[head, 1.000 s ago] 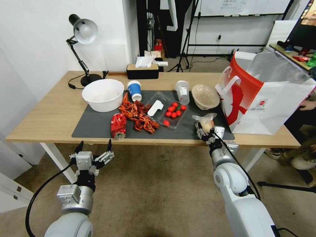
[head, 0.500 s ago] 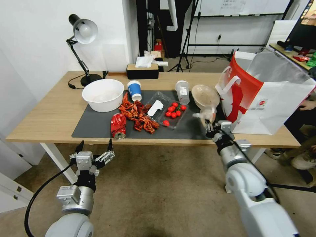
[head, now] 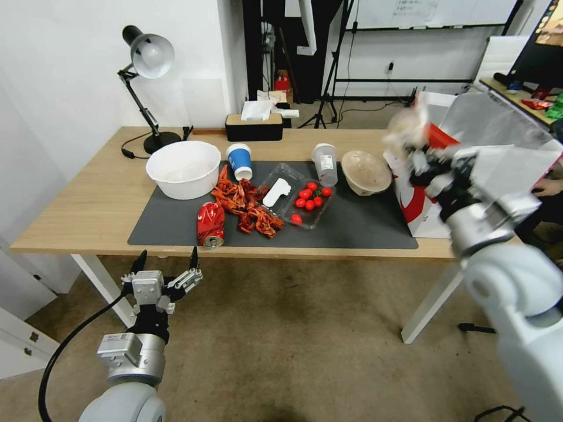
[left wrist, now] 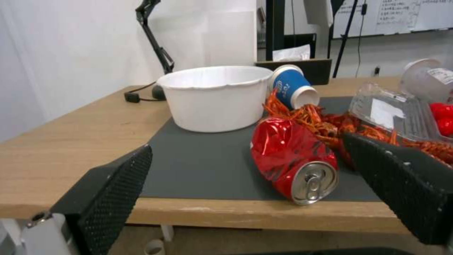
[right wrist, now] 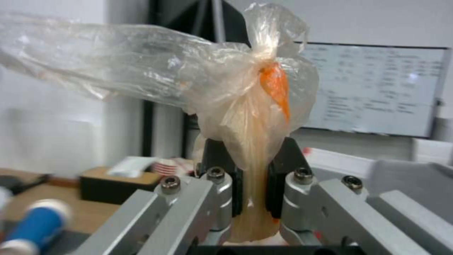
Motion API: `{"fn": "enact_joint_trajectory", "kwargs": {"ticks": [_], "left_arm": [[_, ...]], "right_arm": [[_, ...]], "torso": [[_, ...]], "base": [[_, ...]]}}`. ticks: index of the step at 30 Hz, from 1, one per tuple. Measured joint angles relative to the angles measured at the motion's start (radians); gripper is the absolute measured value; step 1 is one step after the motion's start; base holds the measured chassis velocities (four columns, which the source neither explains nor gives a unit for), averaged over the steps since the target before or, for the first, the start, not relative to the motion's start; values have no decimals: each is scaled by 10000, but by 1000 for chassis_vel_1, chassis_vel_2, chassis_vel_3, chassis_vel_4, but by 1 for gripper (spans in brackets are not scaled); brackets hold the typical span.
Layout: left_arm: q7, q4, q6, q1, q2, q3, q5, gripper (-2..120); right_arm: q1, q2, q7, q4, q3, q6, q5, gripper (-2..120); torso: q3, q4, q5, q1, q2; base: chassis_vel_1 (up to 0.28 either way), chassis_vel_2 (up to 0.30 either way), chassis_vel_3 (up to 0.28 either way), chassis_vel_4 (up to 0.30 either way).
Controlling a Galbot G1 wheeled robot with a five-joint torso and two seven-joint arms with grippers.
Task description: Pick up the trash from the table and place it into the takeout bag.
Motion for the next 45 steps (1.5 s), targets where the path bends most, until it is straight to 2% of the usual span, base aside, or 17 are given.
{"fn": "enact_joint_trajectory", "kwargs": {"ticks": [6, 8, 17, 18, 20, 21, 23, 24, 26, 28, 31, 32, 35, 38, 40, 45], "left_arm": [[10, -43, -47, 64, -32, -14, 15, 100], [-59, -47, -72, 115, -67, -16, 72, 100], [-69, -33, -106, 135, -179, 81, 342, 100], [-65, -23, -113, 139, -194, 93, 433, 100], [-64, -21, -118, 142, -200, 97, 453, 100], [-64, -17, -134, 150, -216, 99, 489, 100], [-64, -15, -183, 163, -232, 90, 509, 100], [-64, -15, -183, 163, -232, 90, 509, 100], [-66, -12, -242, 167, -231, 79, 517, 100], [-69, -8, -259, 168, -230, 72, 524, 100], [-81, -1, -295, 181, -235, 64, 546, 100], [-81, -1, -295, 181, -235, 64, 546, 100], [-83, 4, -315, 190, -242, 78, 558, 100], [-83, 4, -319, 192, -243, 78, 558, 100], [-84, 4, -329, 196, -239, 65, 559, 100], [-86, 3, -353, 200, -235, 51, 558, 100]], "right_arm": [[623, -315, 1155, -663, 41, -366, 291, 7], [887, -443, 2074, -1112, -20, -582, 638, 7], [1461, -809, 2855, -2028, -233, -873, 1249, 8], [1533, -934, 2924, -2133, -249, -990, 1439, 14], [1545, -953, 2929, -2149, -250, -1010, 1464, 16], [1606, -1038, 2960, -2214, -267, -1084, 1563, 25], [1655, -1055, 3028, -2243, -328, -1130, 1593, 32], [1655, -1055, 3028, -2243, -328, -1130, 1593, 32], [1681, -982, 3118, -2206, -398, -1201, 1592, 43], [1686, -957, 3133, -2190, -412, -1230, 1592, 45], [1709, -951, 3141, -2179, -440, -1279, 1543, 63], [1709, -951, 3141, -2179, -440, -1279, 1543, 63], [1719, -951, 3140, -2151, -471, -1288, 1521, 78], [1719, -941, 3140, -2143, -477, -1297, 1518, 82], [1695, -919, 3141, -2112, -483, -1312, 1515, 94], [1651, -916, 3127, -2084, -484, -1324, 1516, 100]], "torso": [[1, -1, 0, 0, 0], [1, -2, 0, 0, 0], [1, -1, 0, 0, -1], [1, -1, -1, 0, -1], [1, -1, -2, 1, 0], [0, -3, -3, 0, 0], [0, -1, -2, 0, -1], [0, -1, -2, 0, -1], [0, 0, -2, 1, -1], [0, 0, -2, 0, -1], [0, -1, -2, 0, 0], [0, -1, -2, 0, 0], [0, -1, -3, 0, 0], [0, -1, -3, 1, -1], [0, 0, -3, 0, -1], [-1, -1, -3, 0, -1]], "base": [[0, 0, 0, 0], [0, 0, 0, 0], [0, 0, 0, 0], [0, 0, 0, 0], [0, 0, 0, 0], [0, 0, 0, 0], [0, 0, 0, 0], [0, 0, 0, 0], [0, 0, 0, 0], [0, 0, 0, 0], [0, 0, 0, 0], [0, 0, 0, 0], [0, 0, 0, 0], [0, 0, 0, 0], [0, 0, 0, 0], [0, 0, 0, 0]]}}
